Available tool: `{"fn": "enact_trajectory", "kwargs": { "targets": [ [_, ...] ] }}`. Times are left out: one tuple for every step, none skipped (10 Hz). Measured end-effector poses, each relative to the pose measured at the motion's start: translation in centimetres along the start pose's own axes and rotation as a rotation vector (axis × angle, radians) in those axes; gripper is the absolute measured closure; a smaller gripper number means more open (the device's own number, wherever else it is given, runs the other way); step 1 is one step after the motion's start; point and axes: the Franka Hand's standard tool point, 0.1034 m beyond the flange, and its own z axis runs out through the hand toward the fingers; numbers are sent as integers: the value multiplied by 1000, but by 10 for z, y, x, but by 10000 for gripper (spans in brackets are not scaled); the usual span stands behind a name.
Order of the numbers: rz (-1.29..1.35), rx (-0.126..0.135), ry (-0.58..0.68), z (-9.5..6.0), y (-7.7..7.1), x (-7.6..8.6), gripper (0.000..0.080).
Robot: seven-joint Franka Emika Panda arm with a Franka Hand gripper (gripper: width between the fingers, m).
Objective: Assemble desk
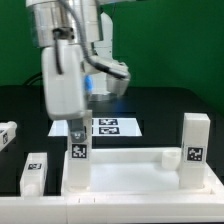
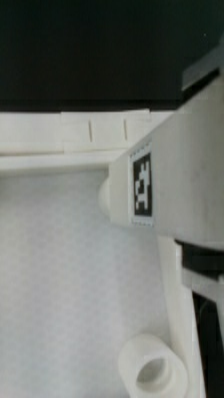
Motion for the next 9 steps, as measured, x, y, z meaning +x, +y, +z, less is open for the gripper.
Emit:
{"fn": "enact_trajectory", "kwargs": {
  "targets": [
    [-80, -17, 1, 0, 1, -2, 514],
    [-243, -49, -1, -4, 0, -7, 341],
    [-454, -72, -8, -9, -4, -14, 197],
    [-553, -77, -16, -10, -5, -18, 164],
    [-602, -79, -18, -9, -4, -16, 164],
    [-675, -79, -21, -9, -4, -15, 152],
    [-753, -78, -24, -9, -4, -15, 152],
    [-918, -77, -18, -10, -5, -12, 151],
    [-1100, -66, 3, -11, -9, -6, 151]
  ]
}}
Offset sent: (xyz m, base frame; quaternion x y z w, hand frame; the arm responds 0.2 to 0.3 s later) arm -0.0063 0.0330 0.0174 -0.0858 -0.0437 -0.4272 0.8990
